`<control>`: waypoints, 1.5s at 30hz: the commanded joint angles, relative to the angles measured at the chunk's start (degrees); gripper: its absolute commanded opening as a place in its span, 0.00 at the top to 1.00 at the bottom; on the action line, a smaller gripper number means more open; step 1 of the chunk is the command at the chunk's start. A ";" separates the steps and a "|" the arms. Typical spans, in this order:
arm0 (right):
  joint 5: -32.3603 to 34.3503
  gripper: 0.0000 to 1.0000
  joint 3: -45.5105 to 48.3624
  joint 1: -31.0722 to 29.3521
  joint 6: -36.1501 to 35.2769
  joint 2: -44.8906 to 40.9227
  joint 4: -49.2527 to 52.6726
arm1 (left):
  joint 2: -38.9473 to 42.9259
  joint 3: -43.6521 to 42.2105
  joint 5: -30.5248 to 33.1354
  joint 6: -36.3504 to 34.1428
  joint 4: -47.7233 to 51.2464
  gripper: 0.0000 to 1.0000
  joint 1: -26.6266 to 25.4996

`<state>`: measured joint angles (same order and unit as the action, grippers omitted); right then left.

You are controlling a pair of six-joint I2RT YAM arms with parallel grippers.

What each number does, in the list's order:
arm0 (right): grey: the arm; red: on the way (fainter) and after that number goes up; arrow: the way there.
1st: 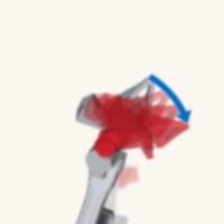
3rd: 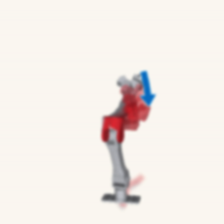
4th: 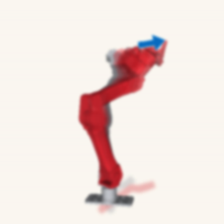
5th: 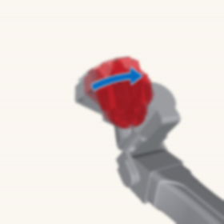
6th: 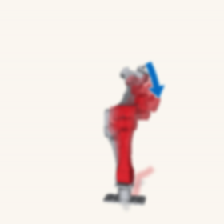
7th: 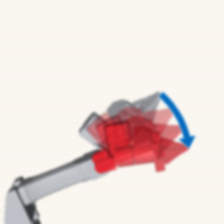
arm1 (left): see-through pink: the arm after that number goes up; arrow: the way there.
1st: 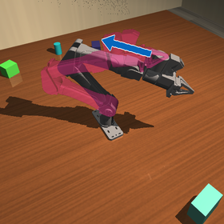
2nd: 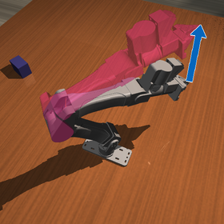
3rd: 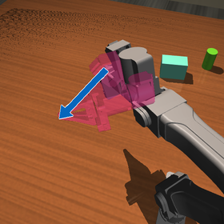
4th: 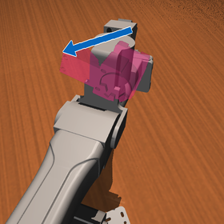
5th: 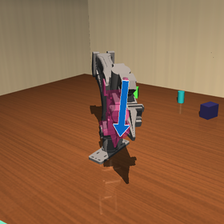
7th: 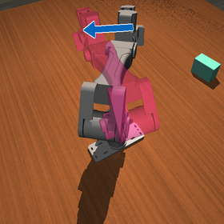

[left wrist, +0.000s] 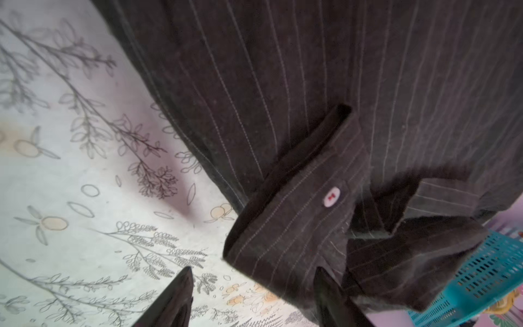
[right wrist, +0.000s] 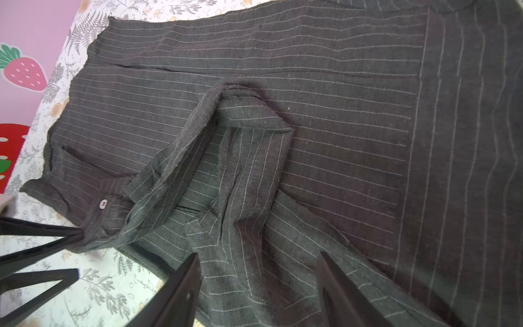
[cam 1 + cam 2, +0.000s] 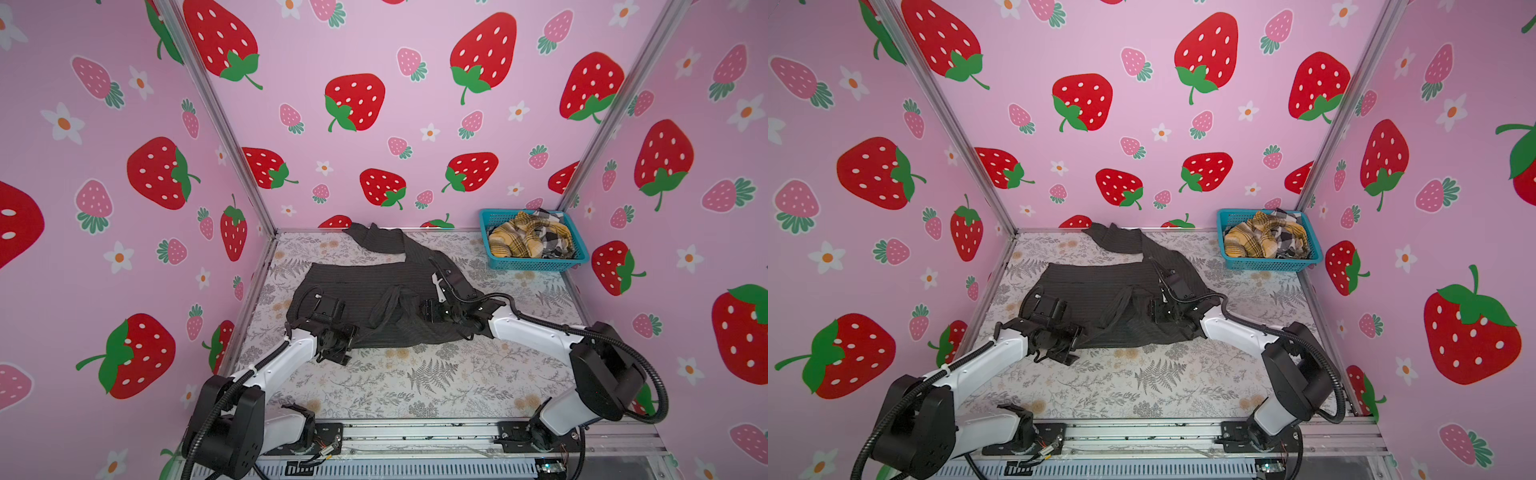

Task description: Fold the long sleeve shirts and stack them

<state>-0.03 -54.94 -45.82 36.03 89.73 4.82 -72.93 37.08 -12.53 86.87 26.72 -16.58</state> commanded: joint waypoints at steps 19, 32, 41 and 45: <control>-26.92 0.01 5.33 10.07 23.38 -5.01 -16.02 | 14.02 36.23 15.32 -38.82 14.34 1.00 2.71; -34.11 0.02 13.53 9.96 43.65 -2.79 -30.21 | 19.88 33.48 -2.94 -39.28 -3.02 1.00 7.82; -32.26 0.08 15.99 10.51 49.70 5.90 -40.58 | 23.05 28.07 -14.18 -35.48 -21.50 1.00 8.14; -30.91 0.08 18.73 12.56 52.61 10.44 -47.58 | 24.23 26.29 -17.46 -34.28 -23.99 1.00 9.05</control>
<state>-32.71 -38.46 -34.81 83.88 98.13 -35.00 -50.15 64.38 -25.32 51.24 8.84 -8.32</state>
